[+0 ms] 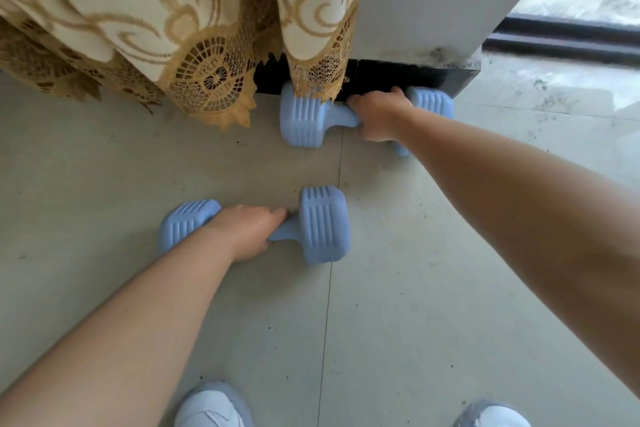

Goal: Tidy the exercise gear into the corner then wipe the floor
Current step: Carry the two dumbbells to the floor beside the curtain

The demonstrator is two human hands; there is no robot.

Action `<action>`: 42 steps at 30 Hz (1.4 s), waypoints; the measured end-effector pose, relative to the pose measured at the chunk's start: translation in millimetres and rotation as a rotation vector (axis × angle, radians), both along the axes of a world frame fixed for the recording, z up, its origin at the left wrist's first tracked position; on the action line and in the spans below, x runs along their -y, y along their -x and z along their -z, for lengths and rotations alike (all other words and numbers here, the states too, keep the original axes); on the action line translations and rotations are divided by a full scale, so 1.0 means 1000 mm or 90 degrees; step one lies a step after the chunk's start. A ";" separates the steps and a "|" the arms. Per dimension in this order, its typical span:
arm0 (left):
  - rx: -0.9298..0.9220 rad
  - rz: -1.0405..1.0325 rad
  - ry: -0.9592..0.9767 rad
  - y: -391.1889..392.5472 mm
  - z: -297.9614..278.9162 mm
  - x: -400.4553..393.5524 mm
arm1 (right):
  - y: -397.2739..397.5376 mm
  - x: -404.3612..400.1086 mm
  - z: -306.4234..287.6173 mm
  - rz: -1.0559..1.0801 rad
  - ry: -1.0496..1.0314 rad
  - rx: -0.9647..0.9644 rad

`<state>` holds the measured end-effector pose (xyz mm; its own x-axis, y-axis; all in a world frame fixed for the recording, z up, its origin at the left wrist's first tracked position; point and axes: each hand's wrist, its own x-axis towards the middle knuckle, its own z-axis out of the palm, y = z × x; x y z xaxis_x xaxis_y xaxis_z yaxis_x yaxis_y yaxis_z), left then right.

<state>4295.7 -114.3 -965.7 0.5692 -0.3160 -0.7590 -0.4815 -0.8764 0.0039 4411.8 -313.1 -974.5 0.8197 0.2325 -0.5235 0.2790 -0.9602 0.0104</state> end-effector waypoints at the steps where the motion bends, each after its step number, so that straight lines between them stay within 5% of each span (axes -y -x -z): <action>1: -0.005 -0.002 0.004 -0.001 0.001 0.000 | -0.001 0.001 0.000 -0.009 0.003 -0.003; 9: -0.023 0.007 -0.022 -0.006 -0.001 0.004 | 0.002 0.008 -0.019 -0.052 0.028 0.029; 17: 0.018 0.004 0.005 -0.021 -0.008 0.030 | 0.066 0.075 -0.025 0.025 -0.141 0.158; 30: 0.083 0.174 0.020 -0.046 -0.011 0.119 | 0.128 0.109 -0.025 0.296 -0.197 0.009; 42: 0.103 0.175 0.047 -0.051 -0.003 0.140 | 0.136 0.099 -0.024 0.408 -0.326 0.009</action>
<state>4346.5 -254.6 -962.2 0.5667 -0.5252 -0.6349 -0.6994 -0.7139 -0.0337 4276.0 -412.0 -951.0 0.8801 -0.0753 -0.4688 -0.3221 -0.8201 -0.4729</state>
